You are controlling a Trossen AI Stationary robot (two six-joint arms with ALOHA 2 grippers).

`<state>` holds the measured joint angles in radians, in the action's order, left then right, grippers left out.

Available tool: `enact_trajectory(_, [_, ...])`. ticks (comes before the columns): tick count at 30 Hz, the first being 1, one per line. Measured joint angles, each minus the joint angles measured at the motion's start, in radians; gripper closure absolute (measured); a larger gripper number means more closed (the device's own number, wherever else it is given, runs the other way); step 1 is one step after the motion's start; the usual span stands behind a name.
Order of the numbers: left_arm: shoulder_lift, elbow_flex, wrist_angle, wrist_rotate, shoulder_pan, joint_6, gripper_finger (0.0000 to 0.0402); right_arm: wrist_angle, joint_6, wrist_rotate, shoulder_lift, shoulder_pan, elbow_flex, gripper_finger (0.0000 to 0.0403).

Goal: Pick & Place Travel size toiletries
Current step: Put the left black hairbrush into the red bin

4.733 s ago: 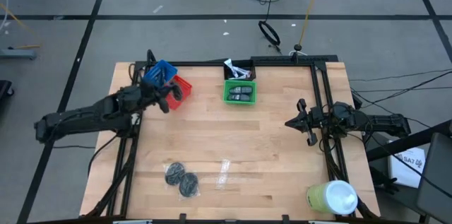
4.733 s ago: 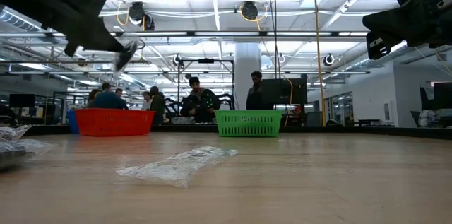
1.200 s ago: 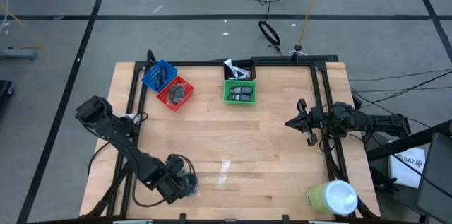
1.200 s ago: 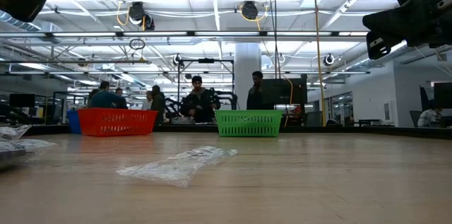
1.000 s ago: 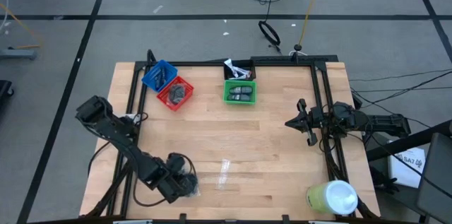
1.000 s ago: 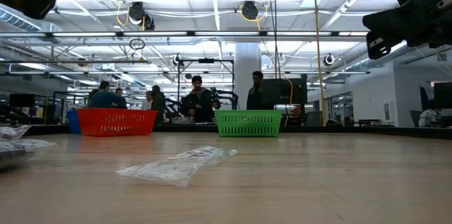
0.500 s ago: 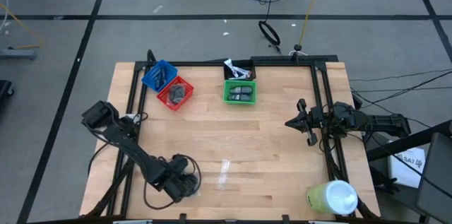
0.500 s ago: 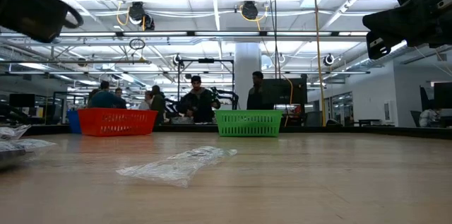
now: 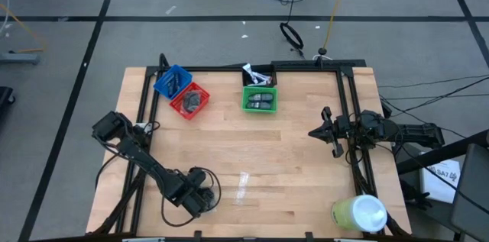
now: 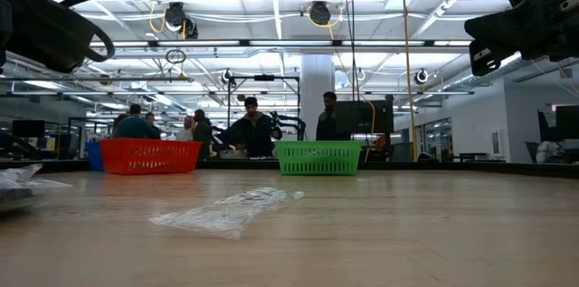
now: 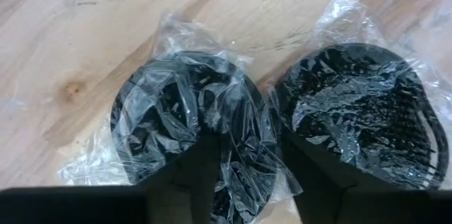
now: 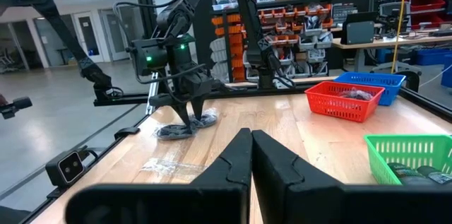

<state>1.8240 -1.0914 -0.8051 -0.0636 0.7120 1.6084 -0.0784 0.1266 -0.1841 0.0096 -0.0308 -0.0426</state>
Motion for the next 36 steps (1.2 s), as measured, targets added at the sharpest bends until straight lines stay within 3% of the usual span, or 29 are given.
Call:
enact_trajectory(9, [-0.026,0.006,-0.007,-0.011,-0.005,-0.018,0.0389,0.0,0.0,0.0,0.0,0.0,0.0,0.0403])
enact_trajectory(29, [-0.061,0.005,-0.045,-0.027,-0.026,-0.072,0.0401,0.0,0.0,0.0,0.0,0.0,0.0,0.0403])
enact_trajectory(36, [-0.172,0.004,-0.044,-0.175,-0.034,-0.146,0.0401,0.0,0.0,0.0,0.0,0.0,0.0,0.0403])
